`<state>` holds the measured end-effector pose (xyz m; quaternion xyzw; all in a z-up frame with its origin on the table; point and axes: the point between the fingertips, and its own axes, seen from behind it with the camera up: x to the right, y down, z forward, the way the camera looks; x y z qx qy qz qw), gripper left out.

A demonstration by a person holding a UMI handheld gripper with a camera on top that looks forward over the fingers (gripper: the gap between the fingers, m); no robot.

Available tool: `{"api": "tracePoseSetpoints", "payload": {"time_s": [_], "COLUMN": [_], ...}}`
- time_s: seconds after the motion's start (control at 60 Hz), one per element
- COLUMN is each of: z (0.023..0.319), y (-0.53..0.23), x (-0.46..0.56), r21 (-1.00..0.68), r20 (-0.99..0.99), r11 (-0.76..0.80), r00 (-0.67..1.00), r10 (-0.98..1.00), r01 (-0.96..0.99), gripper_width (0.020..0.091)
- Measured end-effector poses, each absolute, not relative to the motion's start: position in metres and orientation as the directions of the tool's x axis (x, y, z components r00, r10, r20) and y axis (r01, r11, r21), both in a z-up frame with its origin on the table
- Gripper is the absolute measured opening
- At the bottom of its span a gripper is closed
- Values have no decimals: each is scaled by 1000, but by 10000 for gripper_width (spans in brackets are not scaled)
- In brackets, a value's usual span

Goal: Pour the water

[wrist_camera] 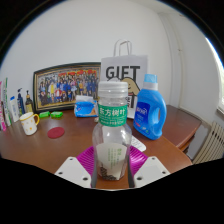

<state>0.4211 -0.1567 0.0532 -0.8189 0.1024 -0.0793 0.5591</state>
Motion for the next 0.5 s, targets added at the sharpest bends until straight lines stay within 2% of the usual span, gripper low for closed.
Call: {"api": "tracePoseSetpoints", "payload": {"time_s": [0.1,0.217,0.383,0.5], "z": [59,85,146,193], "y": [-155,-144,-108,-71], "x": [426,431,411,374], "r21": [-928,-925,-880,-768], "r20": [63,154,379,602], "r11": [-371,-378,-385,-390], "r00": [964,952,898,780], "r10": [-258,-265,-222,-169], "r01": [-39,45,277,508], "gripper_width": [419,420,417,418]}}
